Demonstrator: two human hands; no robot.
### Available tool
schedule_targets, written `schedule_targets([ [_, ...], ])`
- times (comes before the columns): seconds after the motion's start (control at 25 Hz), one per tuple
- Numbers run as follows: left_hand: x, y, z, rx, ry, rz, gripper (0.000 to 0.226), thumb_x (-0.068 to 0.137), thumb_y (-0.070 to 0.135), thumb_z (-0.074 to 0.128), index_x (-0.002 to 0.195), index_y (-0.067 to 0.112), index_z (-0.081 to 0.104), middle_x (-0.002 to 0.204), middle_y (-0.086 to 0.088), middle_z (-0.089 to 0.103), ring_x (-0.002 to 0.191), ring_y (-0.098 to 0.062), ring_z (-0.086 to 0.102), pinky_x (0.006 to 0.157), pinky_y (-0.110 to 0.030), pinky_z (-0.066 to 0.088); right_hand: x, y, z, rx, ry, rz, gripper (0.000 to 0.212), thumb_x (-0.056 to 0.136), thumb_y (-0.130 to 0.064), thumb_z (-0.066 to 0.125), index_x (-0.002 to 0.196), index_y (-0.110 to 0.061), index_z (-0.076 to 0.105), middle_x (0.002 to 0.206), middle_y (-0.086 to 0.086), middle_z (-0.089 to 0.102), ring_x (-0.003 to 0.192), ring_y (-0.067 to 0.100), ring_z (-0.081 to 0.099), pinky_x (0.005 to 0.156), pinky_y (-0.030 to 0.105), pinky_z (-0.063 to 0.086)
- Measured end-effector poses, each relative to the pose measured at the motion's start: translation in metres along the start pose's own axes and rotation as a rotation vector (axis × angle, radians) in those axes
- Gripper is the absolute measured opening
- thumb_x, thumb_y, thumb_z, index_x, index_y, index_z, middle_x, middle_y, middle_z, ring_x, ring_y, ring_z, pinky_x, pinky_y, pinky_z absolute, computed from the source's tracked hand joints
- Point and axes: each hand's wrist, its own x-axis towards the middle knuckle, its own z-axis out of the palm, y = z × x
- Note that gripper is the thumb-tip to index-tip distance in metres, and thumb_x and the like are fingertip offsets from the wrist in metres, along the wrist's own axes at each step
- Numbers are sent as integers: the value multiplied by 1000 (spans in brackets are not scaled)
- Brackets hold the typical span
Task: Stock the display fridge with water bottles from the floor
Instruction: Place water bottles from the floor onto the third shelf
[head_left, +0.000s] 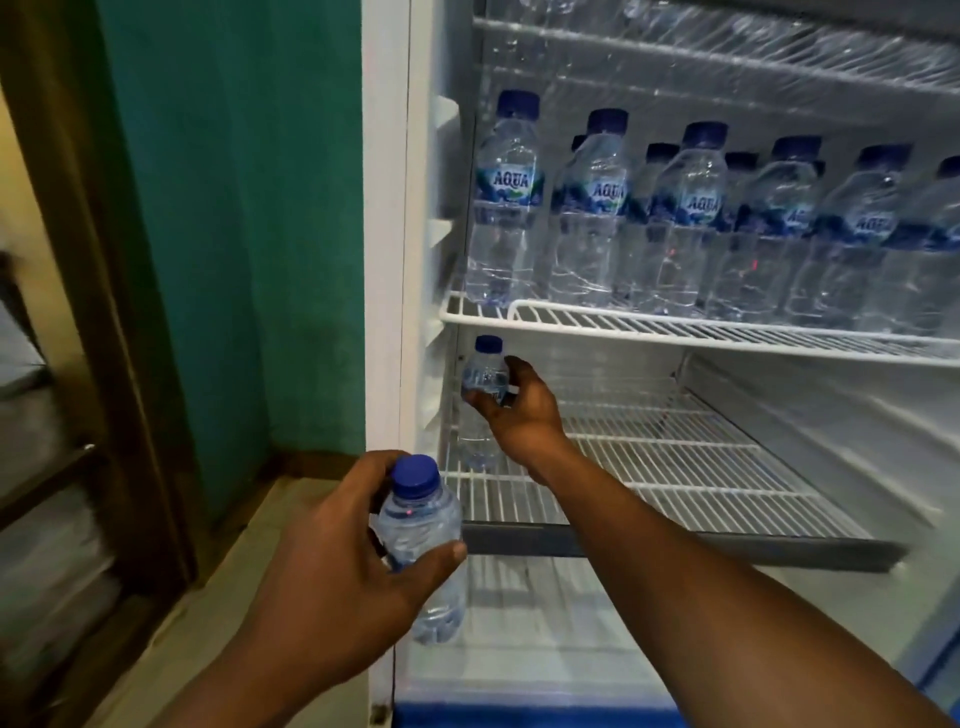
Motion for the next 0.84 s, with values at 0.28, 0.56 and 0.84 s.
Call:
schedule_targets([
  [0.28,0,2,7,-7,4,-8,73,53,63,74,120,43,51,101,33,62,92,9,61,72,-15,56,-15,29,0,-229,-105,78,69,78,-20,82,137,-19,45,129,1,60,113,21,60,88,26,48],
  [0.56,-5,13,14,22,-7,-11,70,54,64,74,116,47,47,94,37,57,94,17,54,61,-7,50,-10,34,4,-258,-99,90,61,82,-21,79,133,-18,46,130,5,60,117,25,60,93,36,52],
  [0.84,-7,25,18,26,-13,2,66,54,64,72,113,49,47,92,37,58,95,15,55,63,-6,49,-8,37,5,-243,-114,73,62,85,-20,76,137,-17,43,136,6,57,123,27,56,101,38,48],
])
